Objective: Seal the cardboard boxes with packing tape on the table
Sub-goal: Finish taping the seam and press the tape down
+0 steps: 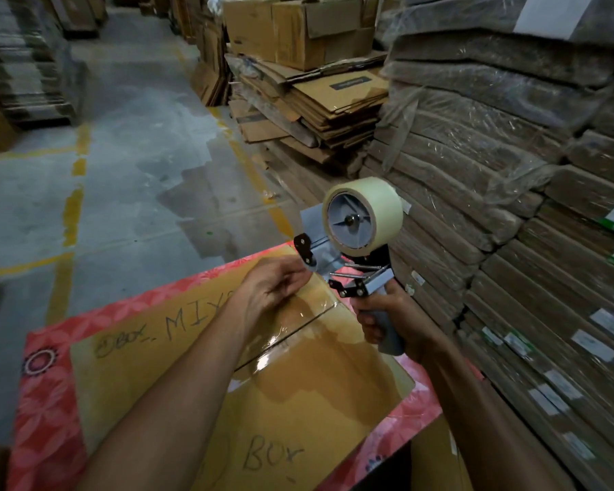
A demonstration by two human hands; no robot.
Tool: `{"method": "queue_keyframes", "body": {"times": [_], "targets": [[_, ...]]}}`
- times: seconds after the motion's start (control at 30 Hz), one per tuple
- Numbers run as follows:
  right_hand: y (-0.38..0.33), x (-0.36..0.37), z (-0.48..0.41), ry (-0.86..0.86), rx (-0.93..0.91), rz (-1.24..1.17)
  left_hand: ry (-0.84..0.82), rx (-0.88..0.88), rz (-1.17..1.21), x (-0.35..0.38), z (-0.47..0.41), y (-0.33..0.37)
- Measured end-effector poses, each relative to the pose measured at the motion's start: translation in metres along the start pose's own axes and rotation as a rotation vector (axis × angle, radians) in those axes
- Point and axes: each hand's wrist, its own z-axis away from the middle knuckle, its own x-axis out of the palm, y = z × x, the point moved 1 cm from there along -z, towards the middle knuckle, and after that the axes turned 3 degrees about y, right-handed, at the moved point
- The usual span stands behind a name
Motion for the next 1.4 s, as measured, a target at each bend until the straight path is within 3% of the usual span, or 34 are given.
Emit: {"method": "queue_keyframes", "body": {"times": [0.2, 0.4, 0.6, 1.0, 1.17, 1.4], "targets": [[0.016, 0.019, 0.006, 0.091, -0.006, 0.075, 0.085, 0.15, -0.494, -0.014, -0.019, 0.053], [0.037, 0.007, 0.008, 0.186, 0.04, 0.136, 0.146, 0.241, -0.578, -0.026, -0.047, 0.093], [0.04, 0.014, -0.015, 0.238, 0.131, 0.009, 0.262, 0.293, -0.582, -0.022, -0.076, 0.071], [0.035, 0.018, -0.027, 0.258, 0.176, 0.065, 0.365, 0.297, -0.561, -0.031, -0.101, 0.048], [0.036, 0.019, -0.034, 0.265, 0.245, 0.114, 0.379, 0.294, -0.744, -0.032, -0.102, 0.049], [0.025, 0.024, -0.034, 0.297, 0.295, 0.154, 0.461, 0.258, -1.178, -0.023, -0.105, 0.051]]}}
